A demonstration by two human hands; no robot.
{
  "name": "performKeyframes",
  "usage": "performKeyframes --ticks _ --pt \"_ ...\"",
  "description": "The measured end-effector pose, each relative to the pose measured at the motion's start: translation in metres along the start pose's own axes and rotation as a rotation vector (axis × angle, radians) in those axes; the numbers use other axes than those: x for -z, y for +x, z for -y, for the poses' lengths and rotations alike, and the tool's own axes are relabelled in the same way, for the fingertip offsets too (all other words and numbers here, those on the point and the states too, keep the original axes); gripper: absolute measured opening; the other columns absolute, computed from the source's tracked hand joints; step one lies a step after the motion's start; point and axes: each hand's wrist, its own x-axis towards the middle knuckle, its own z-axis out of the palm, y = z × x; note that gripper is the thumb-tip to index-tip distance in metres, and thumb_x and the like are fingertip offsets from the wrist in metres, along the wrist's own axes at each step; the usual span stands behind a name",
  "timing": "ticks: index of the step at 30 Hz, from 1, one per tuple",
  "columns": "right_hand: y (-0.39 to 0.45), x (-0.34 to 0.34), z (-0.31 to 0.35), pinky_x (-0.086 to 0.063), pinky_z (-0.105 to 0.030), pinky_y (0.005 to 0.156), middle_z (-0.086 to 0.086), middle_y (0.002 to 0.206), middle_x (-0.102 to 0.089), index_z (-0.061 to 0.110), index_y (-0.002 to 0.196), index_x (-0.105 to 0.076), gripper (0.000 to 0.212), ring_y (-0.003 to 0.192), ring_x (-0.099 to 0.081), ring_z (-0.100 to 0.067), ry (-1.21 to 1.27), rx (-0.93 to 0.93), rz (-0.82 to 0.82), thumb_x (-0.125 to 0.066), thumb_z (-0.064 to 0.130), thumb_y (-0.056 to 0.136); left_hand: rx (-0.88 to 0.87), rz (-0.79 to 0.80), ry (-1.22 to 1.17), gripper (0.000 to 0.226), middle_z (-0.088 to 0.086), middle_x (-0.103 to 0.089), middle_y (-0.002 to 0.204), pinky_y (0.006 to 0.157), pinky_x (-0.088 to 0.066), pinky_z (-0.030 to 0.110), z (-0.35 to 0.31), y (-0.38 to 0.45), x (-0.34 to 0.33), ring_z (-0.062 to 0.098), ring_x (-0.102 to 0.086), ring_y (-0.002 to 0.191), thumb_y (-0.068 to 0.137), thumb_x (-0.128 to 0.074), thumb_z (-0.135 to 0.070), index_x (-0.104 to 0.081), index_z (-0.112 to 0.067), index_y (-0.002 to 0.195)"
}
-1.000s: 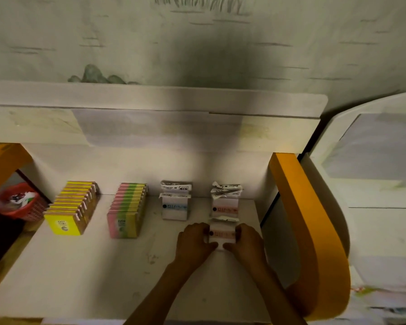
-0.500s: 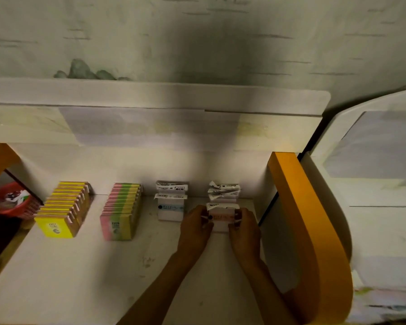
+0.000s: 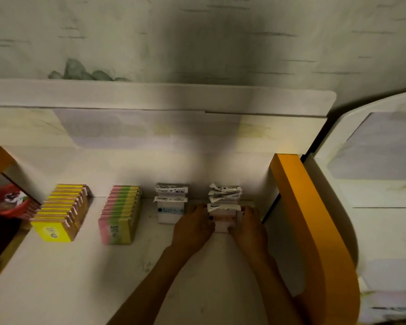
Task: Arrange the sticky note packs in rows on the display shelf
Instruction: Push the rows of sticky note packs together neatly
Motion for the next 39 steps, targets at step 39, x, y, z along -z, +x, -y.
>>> performKeyframes --ticks 39 --pt "0.022 -0.030 0.011 -0.038 -0.020 0.084 -0.005 0.131 -0.052 0.019 0.132 -0.053 0.051 0.116 -0.056 -0.022 0.224 0.098 0.174 -0.070 0.017 0.084 0.025 0.073 -0.051 0.059 0.009 -0.045 0.143 0.085 -0.052 0.031 0.014 0.008 -0.005 0.024 -0.058 0.111 0.095 -0.053 -0.014 -0.029 -0.020 0.148"
